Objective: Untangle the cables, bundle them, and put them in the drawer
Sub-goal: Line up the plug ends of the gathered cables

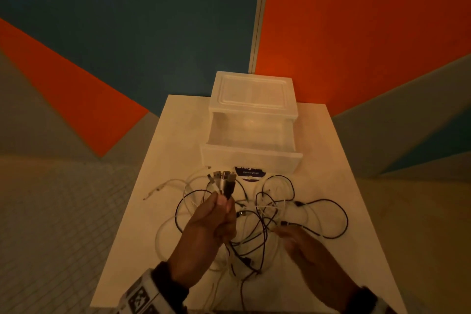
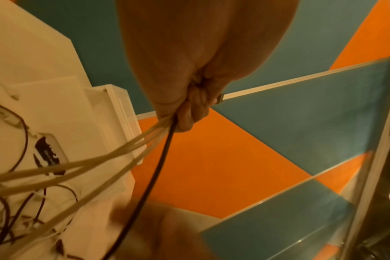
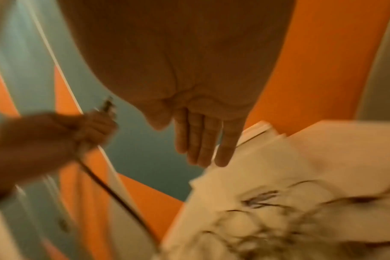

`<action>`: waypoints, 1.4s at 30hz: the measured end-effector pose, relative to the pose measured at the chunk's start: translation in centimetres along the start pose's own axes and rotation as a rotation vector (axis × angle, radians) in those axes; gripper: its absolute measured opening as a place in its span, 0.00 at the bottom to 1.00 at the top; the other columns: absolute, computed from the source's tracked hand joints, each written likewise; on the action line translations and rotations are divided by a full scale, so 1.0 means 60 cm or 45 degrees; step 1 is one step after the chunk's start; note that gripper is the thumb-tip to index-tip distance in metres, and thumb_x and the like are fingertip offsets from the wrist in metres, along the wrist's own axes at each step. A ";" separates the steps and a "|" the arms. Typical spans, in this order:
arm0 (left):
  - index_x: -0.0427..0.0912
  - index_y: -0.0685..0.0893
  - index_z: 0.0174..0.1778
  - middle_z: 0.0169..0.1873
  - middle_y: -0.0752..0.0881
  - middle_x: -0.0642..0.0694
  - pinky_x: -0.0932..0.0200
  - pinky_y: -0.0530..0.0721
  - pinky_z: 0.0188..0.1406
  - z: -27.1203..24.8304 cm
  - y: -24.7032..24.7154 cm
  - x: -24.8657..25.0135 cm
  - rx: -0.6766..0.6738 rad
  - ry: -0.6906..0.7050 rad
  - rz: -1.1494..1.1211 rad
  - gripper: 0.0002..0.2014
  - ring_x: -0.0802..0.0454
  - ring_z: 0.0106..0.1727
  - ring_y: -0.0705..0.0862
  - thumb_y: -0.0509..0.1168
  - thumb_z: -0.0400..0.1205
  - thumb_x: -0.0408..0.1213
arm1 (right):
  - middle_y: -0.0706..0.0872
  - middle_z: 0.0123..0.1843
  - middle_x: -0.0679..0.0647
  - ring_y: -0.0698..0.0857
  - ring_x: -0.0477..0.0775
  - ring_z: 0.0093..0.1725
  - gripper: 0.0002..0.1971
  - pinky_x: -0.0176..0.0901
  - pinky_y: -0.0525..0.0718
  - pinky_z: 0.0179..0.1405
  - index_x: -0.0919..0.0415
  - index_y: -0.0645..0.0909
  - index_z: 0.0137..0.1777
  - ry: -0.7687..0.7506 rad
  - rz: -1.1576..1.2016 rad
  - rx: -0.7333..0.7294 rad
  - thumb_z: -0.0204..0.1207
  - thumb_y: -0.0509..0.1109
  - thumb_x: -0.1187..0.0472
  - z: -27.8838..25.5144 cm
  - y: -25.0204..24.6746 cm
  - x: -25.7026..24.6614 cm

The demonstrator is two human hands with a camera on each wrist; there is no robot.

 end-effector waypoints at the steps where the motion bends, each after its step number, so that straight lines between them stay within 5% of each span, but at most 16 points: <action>1: 0.40 0.72 0.37 0.29 0.65 0.49 0.60 0.61 0.27 0.002 0.003 -0.003 -0.005 -0.001 0.008 0.11 0.55 0.28 0.60 0.59 0.81 0.42 | 0.76 0.68 0.26 0.74 0.28 0.68 0.23 0.42 0.74 0.74 0.34 0.71 0.71 0.023 0.195 -0.208 0.79 0.49 0.33 0.015 0.030 -0.039; 4: 0.40 0.71 0.38 0.29 0.64 0.50 0.61 0.61 0.26 0.010 0.006 0.000 -0.009 0.011 -0.014 0.11 0.56 0.27 0.59 0.59 0.81 0.43 | 0.83 0.58 0.34 0.80 0.37 0.59 0.18 0.39 0.75 0.66 0.48 0.75 0.68 0.020 0.674 -0.589 0.85 0.52 0.46 0.043 0.116 -0.055; 7: 0.39 0.70 0.39 0.29 0.65 0.50 0.62 0.62 0.26 0.017 -0.009 0.014 0.025 0.053 -0.083 0.10 0.57 0.27 0.60 0.58 0.82 0.42 | 0.83 0.44 0.52 0.82 0.50 0.44 0.21 0.47 0.78 0.55 0.61 0.78 0.50 0.057 0.885 -0.730 0.80 0.60 0.40 0.043 0.174 -0.033; 10: 0.40 0.70 0.39 0.30 0.65 0.49 0.60 0.59 0.28 0.017 -0.032 0.022 0.082 0.085 -0.144 0.09 0.57 0.27 0.60 0.58 0.81 0.41 | 0.82 0.35 0.45 0.78 0.42 0.33 0.24 0.36 0.74 0.42 0.58 0.77 0.44 0.225 1.074 -0.723 0.77 0.56 0.36 0.043 0.181 0.011; 12: 0.41 0.70 0.39 0.30 0.65 0.49 0.59 0.59 0.28 0.015 -0.045 0.024 0.100 0.093 -0.184 0.08 0.56 0.27 0.59 0.58 0.81 0.40 | 0.80 0.32 0.44 0.74 0.43 0.31 0.25 0.38 0.72 0.40 0.58 0.78 0.41 0.337 1.222 -0.690 0.78 0.50 0.38 0.039 0.187 0.041; 17: 0.41 0.72 0.38 0.30 0.63 0.48 0.57 0.58 0.30 0.015 -0.050 0.021 0.135 0.131 -0.136 0.08 0.54 0.29 0.56 0.58 0.82 0.39 | 0.80 0.28 0.43 0.75 0.41 0.27 0.13 0.33 0.72 0.33 0.59 0.72 0.41 0.454 1.160 -0.745 0.83 0.57 0.51 0.030 0.218 0.070; 20: 0.42 0.74 0.38 0.30 0.64 0.50 0.59 0.59 0.28 0.025 -0.068 0.039 0.161 0.182 -0.195 0.10 0.55 0.29 0.57 0.56 0.83 0.41 | 0.80 0.28 0.44 0.73 0.42 0.25 0.15 0.36 0.70 0.31 0.60 0.74 0.43 0.512 1.211 -0.614 0.86 0.53 0.53 0.026 0.211 0.095; 23: 0.42 0.73 0.39 0.30 0.65 0.50 0.61 0.62 0.27 0.028 -0.087 0.048 0.204 0.184 -0.216 0.08 0.55 0.28 0.57 0.57 0.82 0.40 | 0.76 0.27 0.44 0.70 0.43 0.25 0.16 0.36 0.67 0.27 0.57 0.75 0.39 0.513 0.994 -0.590 0.82 0.56 0.49 0.013 0.196 0.106; 27: 0.41 0.71 0.39 0.30 0.65 0.49 0.59 0.60 0.28 0.015 -0.044 0.005 0.125 0.100 -0.183 0.08 0.55 0.29 0.57 0.59 0.81 0.39 | 0.75 0.36 0.43 0.72 0.35 0.29 0.15 0.28 0.72 0.32 0.60 0.80 0.47 0.363 0.178 -0.738 0.87 0.53 0.56 0.016 0.204 0.094; 30: 0.41 0.72 0.39 0.30 0.67 0.50 0.60 0.60 0.29 0.007 -0.002 -0.029 0.049 0.017 -0.172 0.09 0.56 0.29 0.60 0.58 0.82 0.40 | 0.76 0.38 0.39 0.73 0.32 0.34 0.15 0.28 0.71 0.44 0.46 0.76 0.38 0.371 0.060 -0.905 0.87 0.56 0.58 0.034 0.218 0.080; 34: 0.40 0.70 0.40 0.30 0.66 0.50 0.61 0.61 0.29 0.008 0.009 -0.039 0.017 -0.026 -0.164 0.09 0.56 0.29 0.59 0.58 0.82 0.41 | 0.72 0.30 0.43 0.71 0.36 0.23 0.18 0.27 0.68 0.28 0.48 0.70 0.33 0.445 0.119 -0.932 0.87 0.53 0.54 0.044 0.226 0.080; 39: 0.41 0.71 0.38 0.30 0.64 0.50 0.61 0.63 0.28 0.009 -0.031 -0.026 0.060 -0.019 -0.191 0.09 0.57 0.28 0.61 0.60 0.80 0.41 | 0.72 0.30 0.45 0.75 0.34 0.23 0.19 0.32 0.70 0.31 0.47 0.69 0.31 0.437 -0.135 -0.954 0.84 0.55 0.64 0.002 0.214 0.134; 42: 0.41 0.71 0.39 0.30 0.65 0.49 0.62 0.65 0.28 -0.001 -0.032 -0.038 0.065 -0.044 -0.185 0.09 0.57 0.28 0.62 0.60 0.80 0.41 | 0.74 0.31 0.45 0.75 0.41 0.30 0.19 0.46 0.74 0.42 0.49 0.70 0.31 0.469 -0.149 -0.952 0.86 0.53 0.59 -0.003 0.218 0.157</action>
Point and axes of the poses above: each hand's wrist, its own z-axis towards the middle knuckle, its own y-axis out of the palm, x = y × z, the point moved 4 cm from there along z, towards the middle knuckle
